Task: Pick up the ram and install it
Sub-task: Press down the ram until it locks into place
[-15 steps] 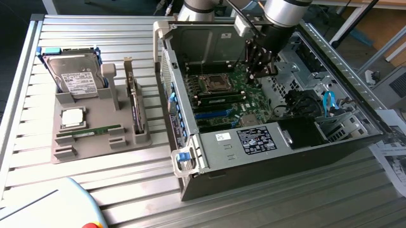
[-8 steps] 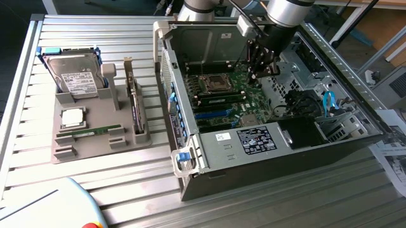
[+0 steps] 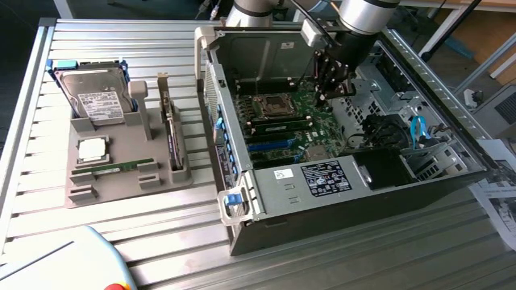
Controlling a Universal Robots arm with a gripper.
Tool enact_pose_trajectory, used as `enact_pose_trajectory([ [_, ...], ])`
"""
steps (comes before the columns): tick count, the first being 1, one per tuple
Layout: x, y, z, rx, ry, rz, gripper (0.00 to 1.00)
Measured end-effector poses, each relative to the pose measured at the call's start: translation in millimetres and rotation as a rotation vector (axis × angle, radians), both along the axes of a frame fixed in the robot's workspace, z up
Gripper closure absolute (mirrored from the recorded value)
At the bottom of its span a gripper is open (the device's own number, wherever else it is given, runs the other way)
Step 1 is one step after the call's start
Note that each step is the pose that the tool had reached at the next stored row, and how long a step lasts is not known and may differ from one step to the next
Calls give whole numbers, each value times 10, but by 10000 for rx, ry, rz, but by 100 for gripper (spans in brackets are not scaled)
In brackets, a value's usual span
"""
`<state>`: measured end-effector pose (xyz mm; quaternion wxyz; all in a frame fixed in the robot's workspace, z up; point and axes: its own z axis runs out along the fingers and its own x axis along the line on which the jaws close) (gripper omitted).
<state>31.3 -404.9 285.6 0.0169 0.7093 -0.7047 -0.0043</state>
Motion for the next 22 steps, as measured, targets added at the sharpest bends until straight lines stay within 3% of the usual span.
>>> enact_pose_trajectory([
  [5,0,0,0,0,0,-105,89],
  [13,0,0,-3,0,0,-1673,89],
  [17,0,0,-5,0,0,-3023,89],
  [22,0,0,-6,0,0,-3877,89],
])
